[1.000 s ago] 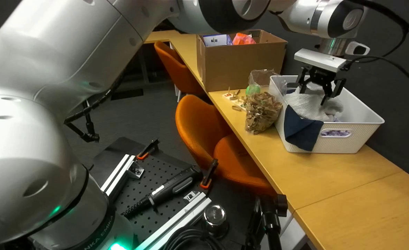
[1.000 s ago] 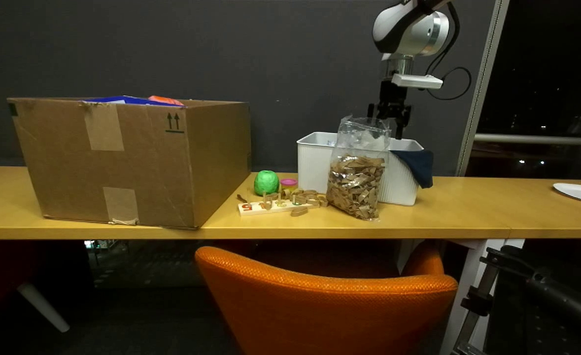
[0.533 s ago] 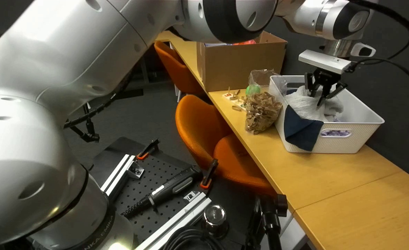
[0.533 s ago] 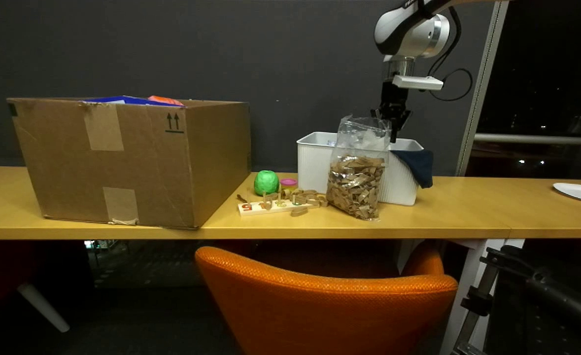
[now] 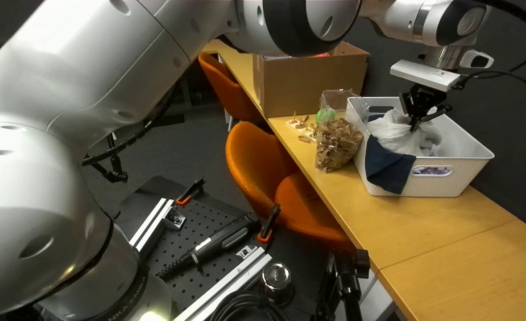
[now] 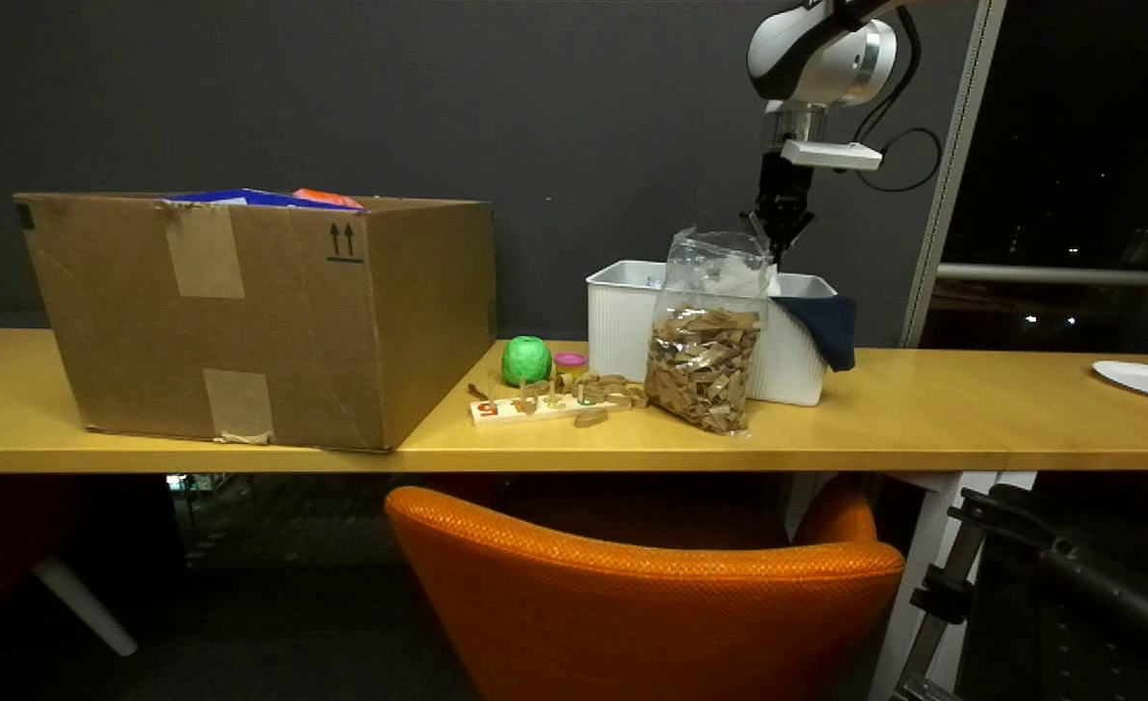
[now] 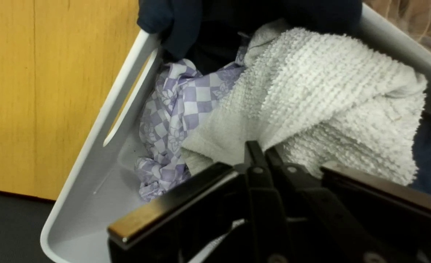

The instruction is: Take the white towel and the other two pieces of clothing out of the basket and put it on the backrest of the chair

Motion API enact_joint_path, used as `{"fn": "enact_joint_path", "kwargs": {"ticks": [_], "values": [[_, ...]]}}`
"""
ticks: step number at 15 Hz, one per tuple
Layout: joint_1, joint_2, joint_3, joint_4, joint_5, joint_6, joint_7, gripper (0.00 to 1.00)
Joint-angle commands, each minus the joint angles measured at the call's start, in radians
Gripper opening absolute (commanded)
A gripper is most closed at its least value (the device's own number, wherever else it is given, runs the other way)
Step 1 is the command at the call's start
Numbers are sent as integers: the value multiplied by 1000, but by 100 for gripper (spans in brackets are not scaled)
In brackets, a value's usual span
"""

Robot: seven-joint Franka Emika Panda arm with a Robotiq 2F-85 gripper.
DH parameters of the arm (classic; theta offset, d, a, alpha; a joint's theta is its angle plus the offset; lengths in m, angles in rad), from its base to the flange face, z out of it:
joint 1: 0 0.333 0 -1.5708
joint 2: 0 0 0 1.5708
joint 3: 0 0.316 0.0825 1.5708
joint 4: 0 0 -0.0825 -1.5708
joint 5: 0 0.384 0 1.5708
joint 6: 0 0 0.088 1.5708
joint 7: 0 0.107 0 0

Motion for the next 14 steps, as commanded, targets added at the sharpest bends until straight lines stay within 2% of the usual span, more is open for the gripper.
{"fn": "enact_joint_path", "kwargs": {"ticks": [1, 8, 14], "values": [[-11, -33, 2, 21, 12, -41, 10, 1], [-16, -266, -64, -23, -8, -18, 3, 1], [80, -502, -61, -89, -53, 28, -28, 1]]}}
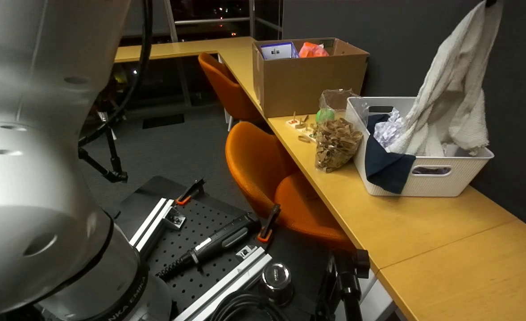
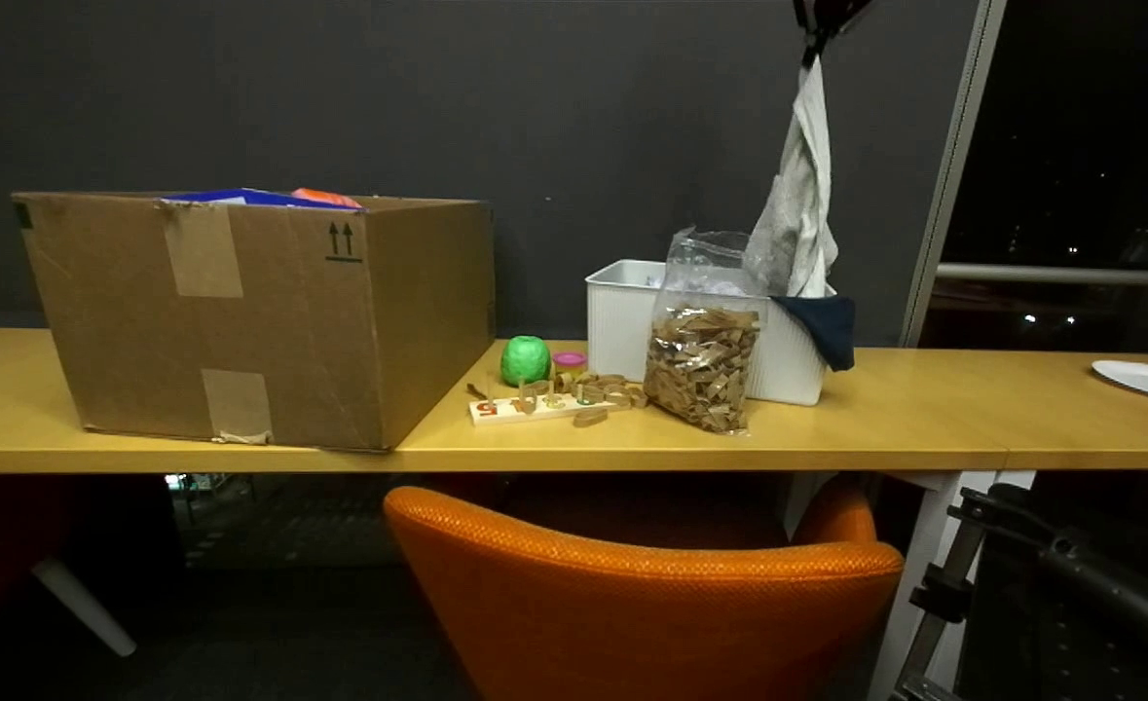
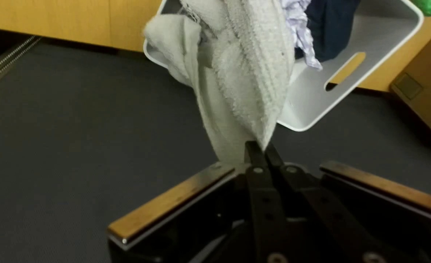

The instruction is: Take the white towel and the other two pieces of clothing out of the basket and put it on the backrest of the chair

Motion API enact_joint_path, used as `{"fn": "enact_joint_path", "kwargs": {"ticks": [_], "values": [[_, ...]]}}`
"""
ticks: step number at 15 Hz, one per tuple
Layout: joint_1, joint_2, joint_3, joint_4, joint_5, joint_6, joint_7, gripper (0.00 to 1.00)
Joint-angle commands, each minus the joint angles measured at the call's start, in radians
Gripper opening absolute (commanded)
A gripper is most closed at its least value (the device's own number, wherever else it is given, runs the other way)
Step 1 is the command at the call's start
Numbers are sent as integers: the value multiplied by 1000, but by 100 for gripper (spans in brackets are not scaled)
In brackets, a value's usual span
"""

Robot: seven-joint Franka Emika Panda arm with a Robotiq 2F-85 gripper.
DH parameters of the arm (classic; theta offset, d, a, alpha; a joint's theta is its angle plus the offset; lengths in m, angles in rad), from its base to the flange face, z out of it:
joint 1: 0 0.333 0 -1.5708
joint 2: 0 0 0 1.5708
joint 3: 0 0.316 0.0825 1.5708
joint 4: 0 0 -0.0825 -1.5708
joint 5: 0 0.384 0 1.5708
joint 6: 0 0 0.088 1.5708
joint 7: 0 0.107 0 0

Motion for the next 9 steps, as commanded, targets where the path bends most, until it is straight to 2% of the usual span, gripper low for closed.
{"fn": "enact_joint_path", "kwargs": {"ticks": [1, 9], "values": [[89, -162, 3, -97, -59, 35, -25, 1], [370, -398, 40, -126, -310, 38, 8, 1]]}}
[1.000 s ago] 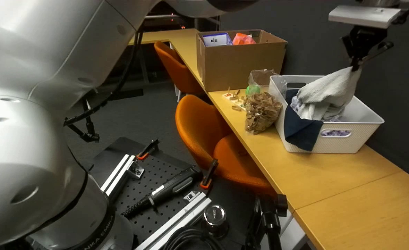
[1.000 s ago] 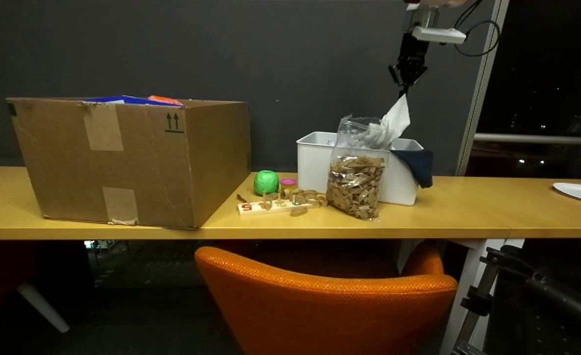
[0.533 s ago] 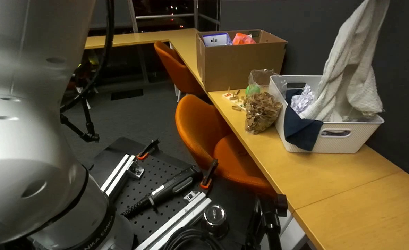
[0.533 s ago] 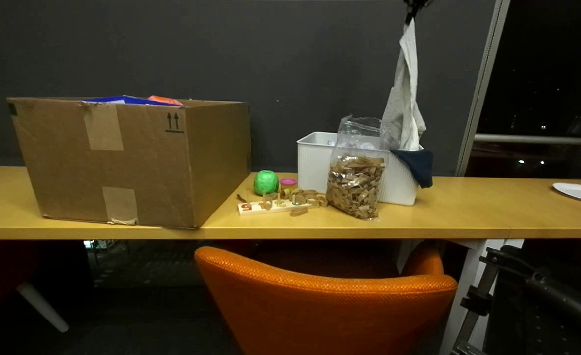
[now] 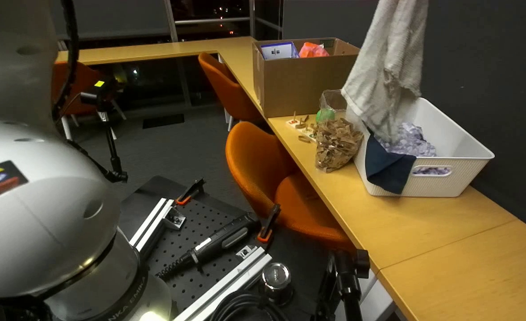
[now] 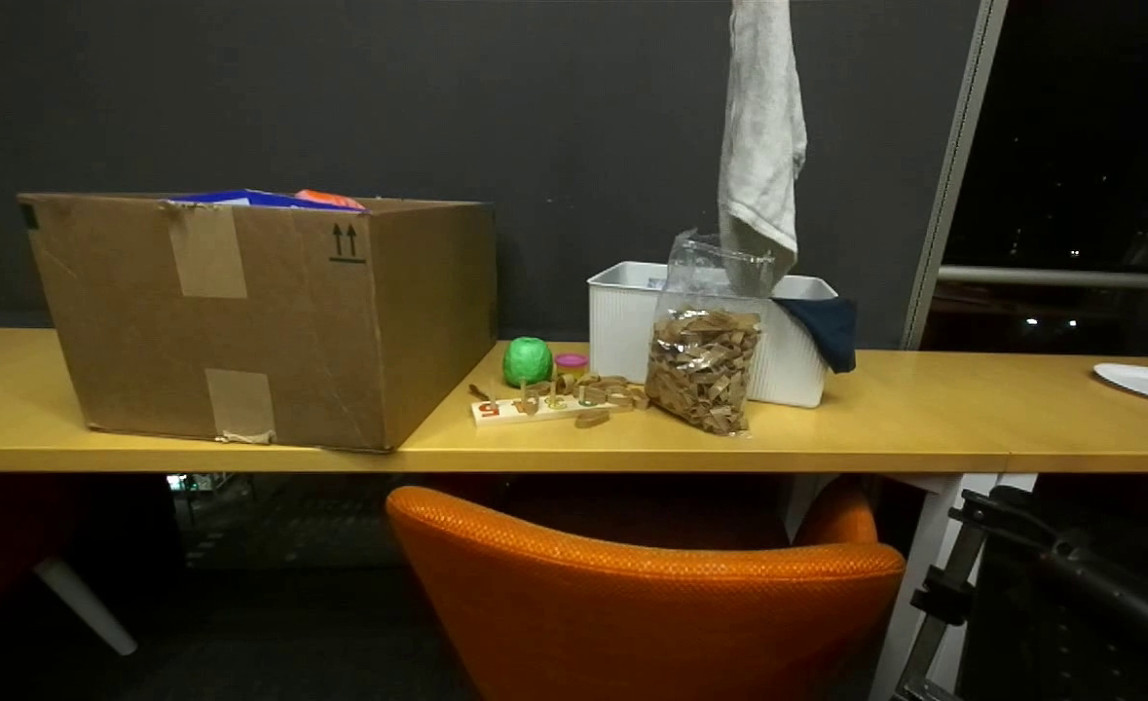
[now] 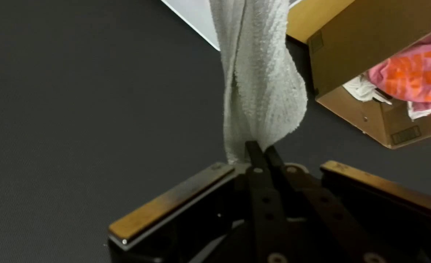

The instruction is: Take the white towel and the other two pieces of clothing out of the basket and put it on the backrest of the chair

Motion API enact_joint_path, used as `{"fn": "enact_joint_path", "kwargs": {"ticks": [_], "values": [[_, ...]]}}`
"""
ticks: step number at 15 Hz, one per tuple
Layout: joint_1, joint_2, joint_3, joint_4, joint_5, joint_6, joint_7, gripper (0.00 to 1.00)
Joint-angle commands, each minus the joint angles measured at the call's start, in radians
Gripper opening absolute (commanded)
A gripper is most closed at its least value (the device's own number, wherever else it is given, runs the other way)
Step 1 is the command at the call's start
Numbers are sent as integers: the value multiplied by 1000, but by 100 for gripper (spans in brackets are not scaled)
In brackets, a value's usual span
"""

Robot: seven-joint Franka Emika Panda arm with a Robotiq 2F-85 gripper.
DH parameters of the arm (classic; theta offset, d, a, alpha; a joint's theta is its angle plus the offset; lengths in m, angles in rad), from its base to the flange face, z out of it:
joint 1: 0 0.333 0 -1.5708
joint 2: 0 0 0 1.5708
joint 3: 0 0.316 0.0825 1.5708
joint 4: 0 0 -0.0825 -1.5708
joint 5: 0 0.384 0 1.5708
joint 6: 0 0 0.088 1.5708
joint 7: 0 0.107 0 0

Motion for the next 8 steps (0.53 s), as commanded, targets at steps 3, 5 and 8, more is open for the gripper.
{"fn": "enact_joint_path", "kwargs": {"ticks": [3, 5, 8], "values": [[195, -168, 56, -48, -207, 1, 58, 1], [268, -208, 89, -39, -287, -26, 99, 1], [344, -228, 137, -53, -356, -66, 149, 1]]}}
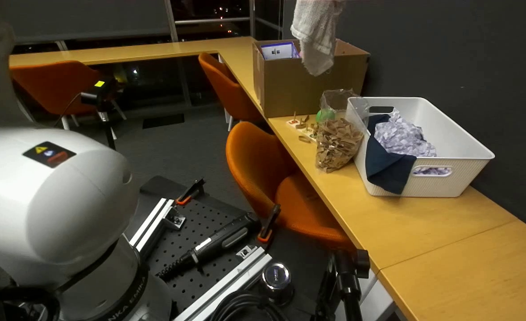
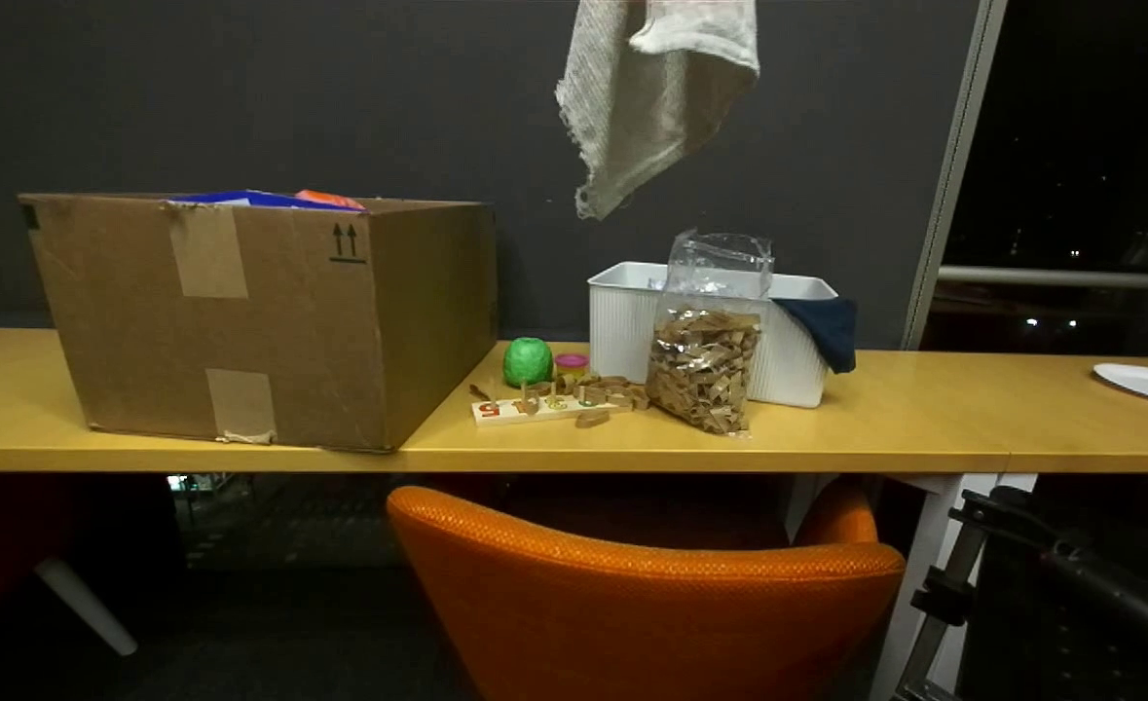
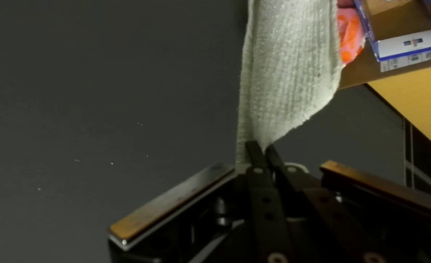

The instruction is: Take the white towel and the other two pieces of clothing out of the basket and put it on the backrest of the chair

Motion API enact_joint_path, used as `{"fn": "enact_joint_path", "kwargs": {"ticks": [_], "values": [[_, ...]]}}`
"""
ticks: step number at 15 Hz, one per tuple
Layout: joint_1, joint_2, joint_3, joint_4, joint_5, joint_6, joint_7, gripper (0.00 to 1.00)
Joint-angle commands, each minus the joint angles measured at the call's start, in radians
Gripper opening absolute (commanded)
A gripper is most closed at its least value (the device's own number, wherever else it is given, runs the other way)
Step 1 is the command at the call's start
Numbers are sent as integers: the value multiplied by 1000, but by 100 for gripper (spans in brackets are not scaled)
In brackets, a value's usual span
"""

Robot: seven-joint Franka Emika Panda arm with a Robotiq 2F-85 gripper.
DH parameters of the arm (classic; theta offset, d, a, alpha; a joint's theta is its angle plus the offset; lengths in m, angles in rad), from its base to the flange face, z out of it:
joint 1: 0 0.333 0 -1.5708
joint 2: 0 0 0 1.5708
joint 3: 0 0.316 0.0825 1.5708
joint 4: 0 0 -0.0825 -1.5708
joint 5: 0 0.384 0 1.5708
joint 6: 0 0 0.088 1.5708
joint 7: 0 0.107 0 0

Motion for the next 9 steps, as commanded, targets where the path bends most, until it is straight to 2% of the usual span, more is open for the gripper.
{"fn": "enact_joint_path", "kwargs": {"ticks": [1, 5, 9], "values": [[65, -33, 43, -59, -73, -30, 56, 1], [64, -52, 29, -207, -65, -20, 85, 1], [30, -86, 1, -432, -55, -1, 84, 1]]}}
